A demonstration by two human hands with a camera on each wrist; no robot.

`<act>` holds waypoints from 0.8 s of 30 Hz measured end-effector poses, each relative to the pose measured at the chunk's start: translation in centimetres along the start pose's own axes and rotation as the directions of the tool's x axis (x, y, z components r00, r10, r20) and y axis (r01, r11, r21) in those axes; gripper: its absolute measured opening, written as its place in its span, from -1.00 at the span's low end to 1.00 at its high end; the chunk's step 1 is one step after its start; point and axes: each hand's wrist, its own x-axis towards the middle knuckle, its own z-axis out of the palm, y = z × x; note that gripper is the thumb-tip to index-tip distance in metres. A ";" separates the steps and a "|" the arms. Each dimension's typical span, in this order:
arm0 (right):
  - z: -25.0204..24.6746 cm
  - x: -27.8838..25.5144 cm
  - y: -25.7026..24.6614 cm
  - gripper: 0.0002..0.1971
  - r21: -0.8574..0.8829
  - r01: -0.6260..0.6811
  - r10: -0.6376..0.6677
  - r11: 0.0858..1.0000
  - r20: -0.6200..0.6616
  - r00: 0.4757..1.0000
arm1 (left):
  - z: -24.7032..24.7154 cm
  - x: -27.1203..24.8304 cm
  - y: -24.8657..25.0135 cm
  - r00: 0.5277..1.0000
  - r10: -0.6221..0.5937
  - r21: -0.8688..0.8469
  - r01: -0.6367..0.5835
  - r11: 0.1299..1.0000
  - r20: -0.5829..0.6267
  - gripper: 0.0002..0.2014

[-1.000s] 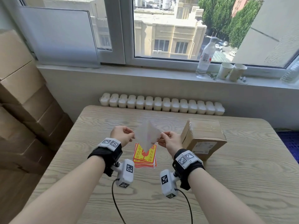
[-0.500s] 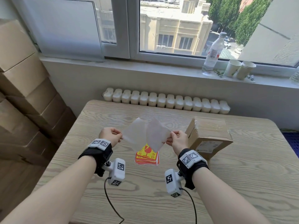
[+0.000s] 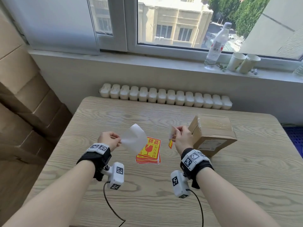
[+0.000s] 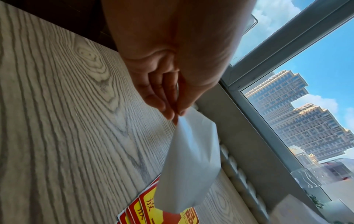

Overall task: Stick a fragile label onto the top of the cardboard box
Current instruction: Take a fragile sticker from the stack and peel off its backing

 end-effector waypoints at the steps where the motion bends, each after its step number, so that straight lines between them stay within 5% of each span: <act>1: 0.1 0.1 0.1 -0.73 -0.020 0.016 -0.015 1.000 0.012 1.000 | 0.3 0.1 -0.1 1.000 -0.014 -0.004 0.014 1.000 0.020 -0.73; 7: 0.2 0.3 0.6 -0.88 -0.079 0.045 -0.040 0.996 0.058 0.998 | 3.7 0.3 -1.3 0.991 -0.018 -0.045 0.024 0.999 0.129 -0.73; 19: 0.0 -0.4 2.3 -0.90 -0.122 0.013 0.001 0.992 0.114 0.994 | 6.9 -1.1 -4.5 0.965 -0.175 0.155 0.146 0.977 0.197 -0.82; 24: -0.6 -1.3 1.4 -0.88 -0.121 0.049 -0.033 0.991 0.138 0.990 | 5.4 -3.5 -0.2 0.977 0.040 0.375 -0.117 0.920 0.207 -0.74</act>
